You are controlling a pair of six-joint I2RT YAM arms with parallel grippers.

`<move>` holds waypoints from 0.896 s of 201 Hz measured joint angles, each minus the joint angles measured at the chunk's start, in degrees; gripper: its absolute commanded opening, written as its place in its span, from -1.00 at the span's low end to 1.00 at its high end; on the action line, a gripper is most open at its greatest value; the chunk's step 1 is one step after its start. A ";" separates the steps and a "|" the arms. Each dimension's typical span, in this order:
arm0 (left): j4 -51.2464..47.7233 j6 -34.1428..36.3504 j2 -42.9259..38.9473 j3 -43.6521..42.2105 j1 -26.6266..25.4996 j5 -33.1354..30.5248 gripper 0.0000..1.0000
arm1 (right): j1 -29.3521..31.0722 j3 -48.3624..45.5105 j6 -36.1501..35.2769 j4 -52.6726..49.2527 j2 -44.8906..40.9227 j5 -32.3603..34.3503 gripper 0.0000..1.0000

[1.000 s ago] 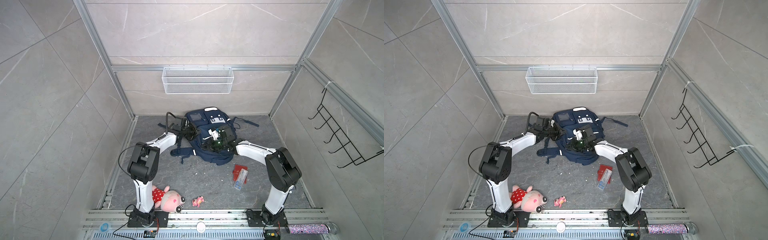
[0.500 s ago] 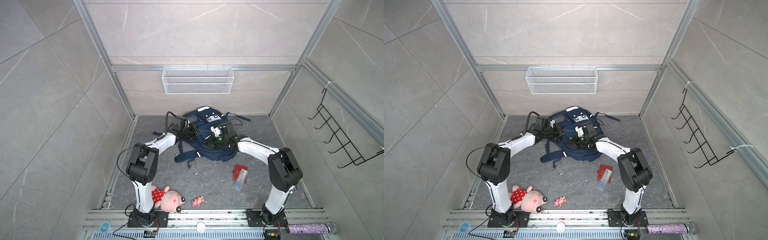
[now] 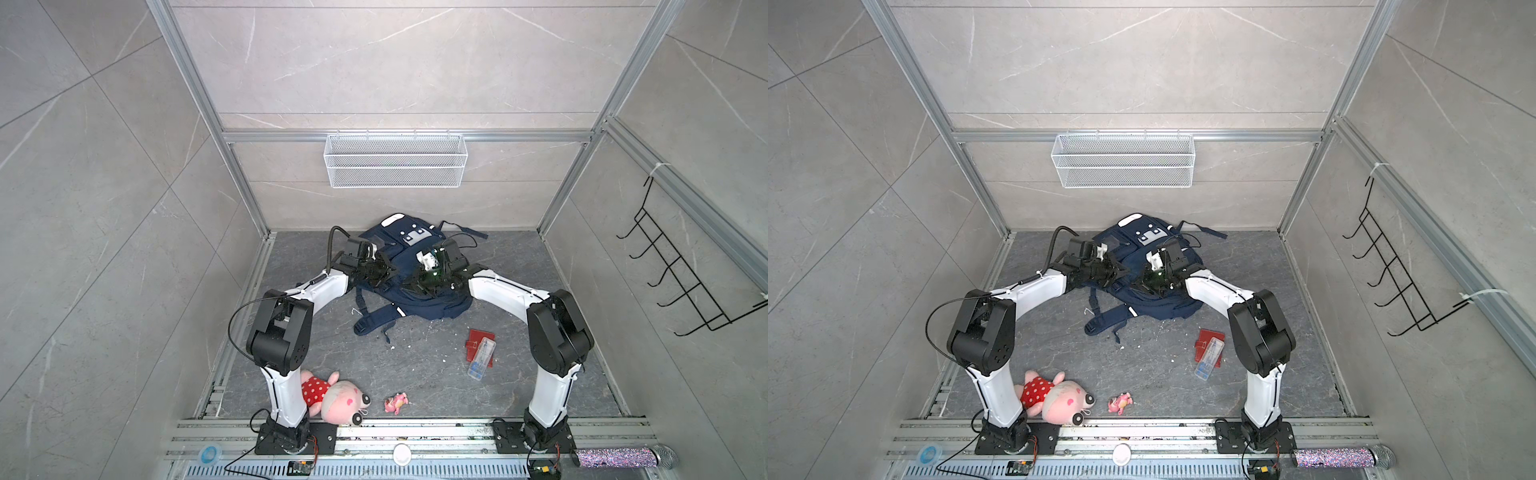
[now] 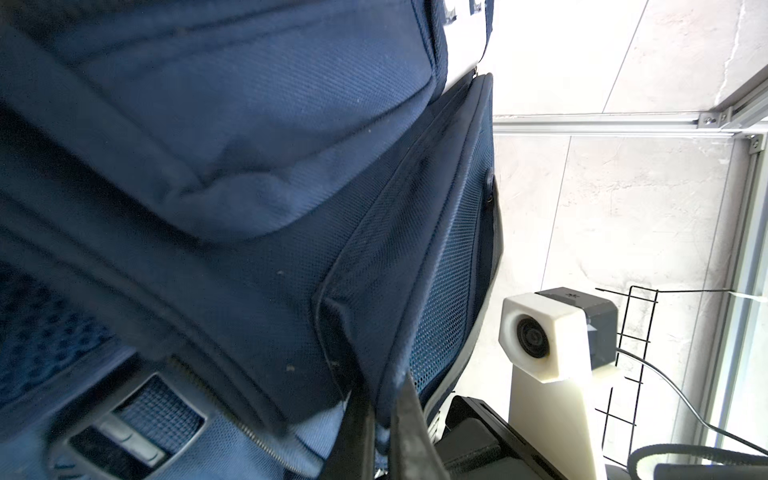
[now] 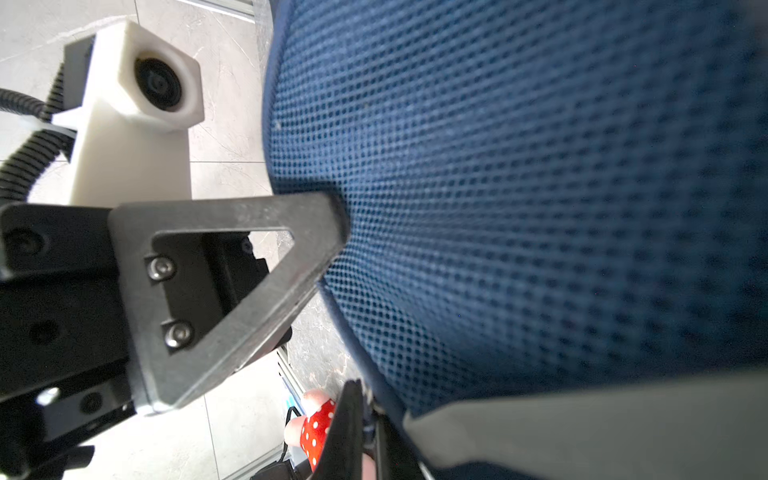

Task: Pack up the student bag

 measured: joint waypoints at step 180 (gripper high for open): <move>-30.56 22.12 -6.43 5.31 1.70 -7.52 0.69 | -18.08 -19.69 -14.86 -28.20 -35.28 14.47 0.67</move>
